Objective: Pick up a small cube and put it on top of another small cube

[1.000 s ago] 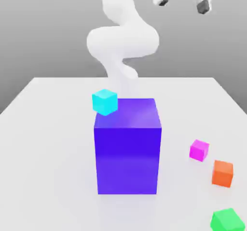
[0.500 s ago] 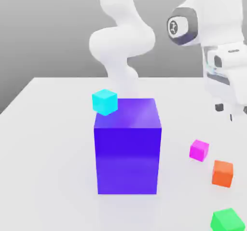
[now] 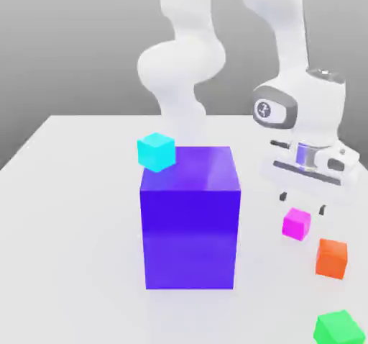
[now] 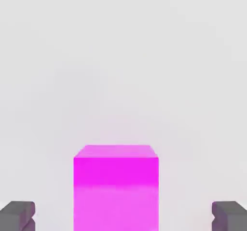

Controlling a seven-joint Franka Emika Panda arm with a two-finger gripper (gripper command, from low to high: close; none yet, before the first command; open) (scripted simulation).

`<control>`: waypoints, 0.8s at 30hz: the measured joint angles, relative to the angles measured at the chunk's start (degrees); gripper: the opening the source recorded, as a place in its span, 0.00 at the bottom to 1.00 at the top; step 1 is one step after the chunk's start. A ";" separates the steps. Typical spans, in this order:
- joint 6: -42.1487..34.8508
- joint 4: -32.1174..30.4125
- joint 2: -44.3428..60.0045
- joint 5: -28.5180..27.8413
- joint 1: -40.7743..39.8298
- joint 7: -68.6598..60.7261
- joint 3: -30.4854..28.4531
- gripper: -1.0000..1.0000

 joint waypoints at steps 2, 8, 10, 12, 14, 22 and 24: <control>3.39 0.72 4.13 -0.07 0.02 0.05 -0.05 0.50; 4.91 1.08 6.18 -0.05 0.22 0.10 -0.21 0.00; 5.38 1.17 6.71 -0.07 0.31 0.12 -0.30 0.00; 2.95 0.65 3.73 0.00 0.10 -0.01 -0.12 0.00; -0.20 -0.05 -0.11 0.17 0.17 -0.16 -0.15 0.00; -11.81 4.87 -6.61 -0.12 -0.72 5.82 -2.81 0.00; -14.10 8.92 -4.77 0.25 -3.14 8.97 -4.39 0.00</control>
